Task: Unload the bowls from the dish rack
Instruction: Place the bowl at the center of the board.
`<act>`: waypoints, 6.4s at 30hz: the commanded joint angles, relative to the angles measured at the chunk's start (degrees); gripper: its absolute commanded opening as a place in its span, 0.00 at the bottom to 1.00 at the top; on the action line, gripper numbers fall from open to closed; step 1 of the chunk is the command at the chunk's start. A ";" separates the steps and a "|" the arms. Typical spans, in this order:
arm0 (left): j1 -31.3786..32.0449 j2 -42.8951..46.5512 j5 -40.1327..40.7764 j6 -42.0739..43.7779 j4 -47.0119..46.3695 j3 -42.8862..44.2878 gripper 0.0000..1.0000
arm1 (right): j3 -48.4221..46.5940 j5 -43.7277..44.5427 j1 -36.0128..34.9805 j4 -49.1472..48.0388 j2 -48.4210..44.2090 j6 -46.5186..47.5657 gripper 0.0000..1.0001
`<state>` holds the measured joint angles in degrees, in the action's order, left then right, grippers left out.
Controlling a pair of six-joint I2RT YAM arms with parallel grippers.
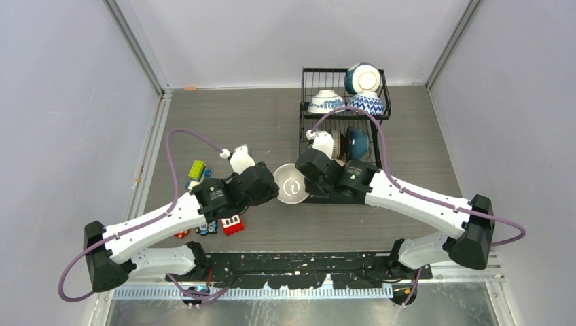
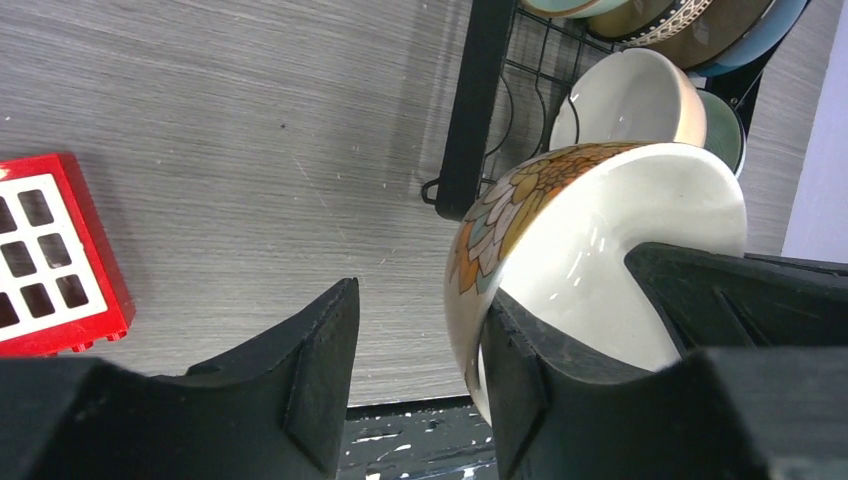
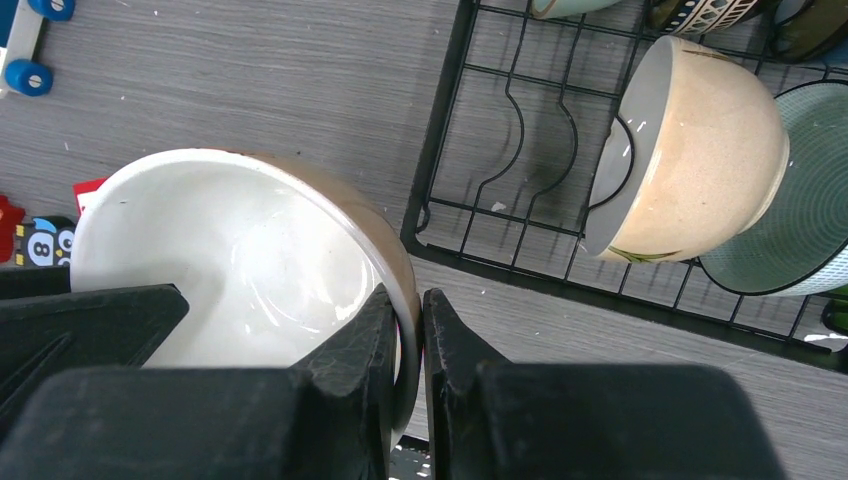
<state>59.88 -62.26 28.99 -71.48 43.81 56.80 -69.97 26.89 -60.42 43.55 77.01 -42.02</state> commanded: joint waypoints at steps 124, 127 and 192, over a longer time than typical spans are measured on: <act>-0.20 -0.75 -2.28 1.80 -1.34 -0.57 0.24 | -5.88 -1.77 -1.58 -3.56 1.91 -1.31 0.01; -0.20 -0.89 -2.52 1.96 -1.82 -0.71 0.23 | -5.66 -2.05 -1.63 -3.90 1.83 -1.46 0.01; -64.98 -60.44 -14.00 11.22 -6.06 52.11 0.00 | 25.94 5.66 -1.97 -13.19 -38.10 13.43 1.00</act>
<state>-5.32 -121.58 12.91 -56.88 34.26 104.16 -43.35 27.86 -62.19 31.35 39.22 -28.91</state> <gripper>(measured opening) 0.049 0.996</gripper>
